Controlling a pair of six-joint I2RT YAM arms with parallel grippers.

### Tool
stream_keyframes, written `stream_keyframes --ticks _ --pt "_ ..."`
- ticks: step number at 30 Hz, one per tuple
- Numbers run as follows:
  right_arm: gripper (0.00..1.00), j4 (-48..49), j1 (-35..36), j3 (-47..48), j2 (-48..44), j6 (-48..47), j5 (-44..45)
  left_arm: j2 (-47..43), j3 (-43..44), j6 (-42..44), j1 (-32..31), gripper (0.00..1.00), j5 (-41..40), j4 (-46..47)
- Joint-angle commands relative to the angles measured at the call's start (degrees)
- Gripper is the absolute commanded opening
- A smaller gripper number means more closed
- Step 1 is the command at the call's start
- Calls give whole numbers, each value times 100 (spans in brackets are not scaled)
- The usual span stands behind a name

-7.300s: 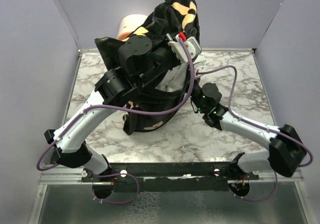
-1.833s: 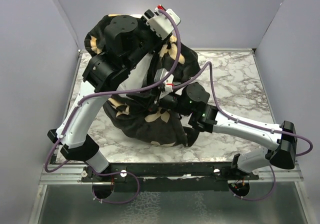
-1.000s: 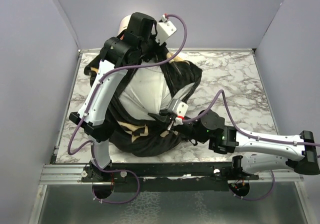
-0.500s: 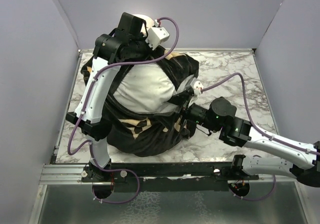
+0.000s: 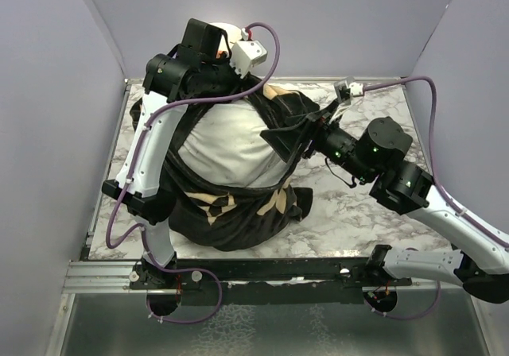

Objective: Remove the pillowcase from the pillow

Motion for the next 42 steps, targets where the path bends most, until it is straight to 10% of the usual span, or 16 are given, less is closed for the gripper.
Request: stream_keyframes --ticks 1,8,21,34,42 --pt "100 -717 2 23 175 295 268 -305 -111 -321 37 0 -267 211" --pt "97 -810 0 -427 -89 581 -93 -228 -230 -580 37 0 -1287 554" --pt "100 243 1 -15 1275 743 -189 -369 -160 -794 29 0 -763 437" --pt "100 1965 2 1241 2680 1325 -292 -459 206 -1220 2 0 1335 -18" --pt "86 3384 -486 2393 3246 771 -2045 -450 382 -1546 152 0 2326 -111"
